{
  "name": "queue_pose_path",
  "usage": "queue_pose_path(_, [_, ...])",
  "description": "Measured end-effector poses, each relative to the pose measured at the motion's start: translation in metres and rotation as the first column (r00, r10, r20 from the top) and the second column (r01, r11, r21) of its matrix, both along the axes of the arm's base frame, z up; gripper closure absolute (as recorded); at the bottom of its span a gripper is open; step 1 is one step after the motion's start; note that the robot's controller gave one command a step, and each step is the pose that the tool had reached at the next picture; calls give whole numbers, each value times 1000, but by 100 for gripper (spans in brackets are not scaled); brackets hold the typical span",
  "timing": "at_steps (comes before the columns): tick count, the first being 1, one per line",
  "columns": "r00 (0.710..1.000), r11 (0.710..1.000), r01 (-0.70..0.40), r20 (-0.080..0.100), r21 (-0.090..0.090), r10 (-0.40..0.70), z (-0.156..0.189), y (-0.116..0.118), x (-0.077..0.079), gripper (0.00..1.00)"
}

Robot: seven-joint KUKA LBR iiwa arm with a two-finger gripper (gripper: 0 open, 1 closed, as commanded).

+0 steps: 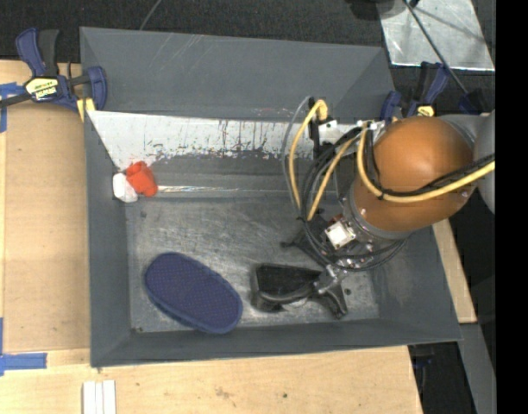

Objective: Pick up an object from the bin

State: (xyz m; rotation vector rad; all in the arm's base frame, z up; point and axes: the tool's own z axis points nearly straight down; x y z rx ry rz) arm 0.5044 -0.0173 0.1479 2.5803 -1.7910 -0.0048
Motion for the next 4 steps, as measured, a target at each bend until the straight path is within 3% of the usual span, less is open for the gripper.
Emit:
queue_pose_path(1, [1000,1000,2,3,1,-2,0,0,1,0])
queue_pose_path(2, [990,990,-142,0,-17,142,-70,4,-8,0])
queue_pose_path(3, [990,990,-137,14,-24,138,-68,-1,-3,100])
queue_pose_path(4, [1000,1000,6,9,1,-6,2,8,13,100])
